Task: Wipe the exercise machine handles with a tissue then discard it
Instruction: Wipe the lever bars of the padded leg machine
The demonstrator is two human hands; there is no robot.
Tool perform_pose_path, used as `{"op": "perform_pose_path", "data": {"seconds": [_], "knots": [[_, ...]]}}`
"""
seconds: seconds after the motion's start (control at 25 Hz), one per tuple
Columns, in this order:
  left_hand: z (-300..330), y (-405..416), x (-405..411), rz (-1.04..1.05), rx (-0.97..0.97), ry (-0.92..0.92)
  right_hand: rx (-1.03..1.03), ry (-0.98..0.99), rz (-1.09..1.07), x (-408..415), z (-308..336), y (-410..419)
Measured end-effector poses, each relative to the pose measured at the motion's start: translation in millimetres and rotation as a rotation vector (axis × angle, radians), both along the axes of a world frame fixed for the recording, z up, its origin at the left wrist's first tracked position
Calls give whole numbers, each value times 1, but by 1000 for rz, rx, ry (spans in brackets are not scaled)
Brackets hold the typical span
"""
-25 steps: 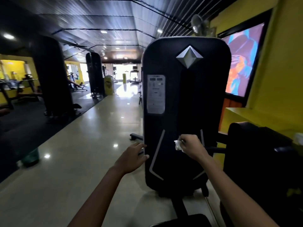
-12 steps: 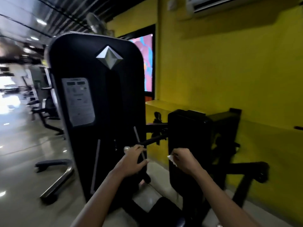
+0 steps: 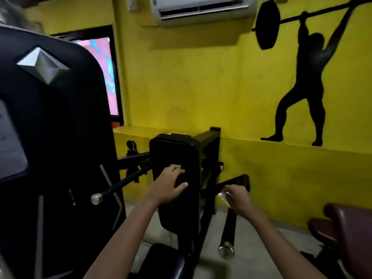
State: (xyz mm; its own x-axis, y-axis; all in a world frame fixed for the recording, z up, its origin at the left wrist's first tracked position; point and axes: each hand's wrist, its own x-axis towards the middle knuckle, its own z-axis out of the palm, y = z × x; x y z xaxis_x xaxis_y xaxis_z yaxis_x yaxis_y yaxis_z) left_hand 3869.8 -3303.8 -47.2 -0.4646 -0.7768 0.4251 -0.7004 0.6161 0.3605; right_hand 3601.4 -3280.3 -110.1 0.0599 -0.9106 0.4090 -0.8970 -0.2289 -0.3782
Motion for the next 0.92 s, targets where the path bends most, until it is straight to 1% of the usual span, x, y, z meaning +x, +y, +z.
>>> {"op": "perform_pose_path", "data": {"seconds": [0.12,0.28,0.4,0.6,0.76,0.84,0.92], "knots": [[2,-10,-12,-49,-33,27,31,16,-59,-9,-9,16],[8,-37,-22,-130,-51,30,70,25,-242,-35,-19,12],[7,-56,-39,-238,-36,16,69,-5,-353,-42,-23,4],[-33,-72,-75,-428,41,-29,77,-14,-429,-37,-30,-6],[-74,-81,-102,-461,78,-108,107,-1,-467,-40,-41,-5],[-78,-90,-111,-499,43,-161,126,-7,-481,-54,-46,-15],[-63,-101,-117,-533,-78,-140,141,-9,-476,-68,-48,-32]]}}
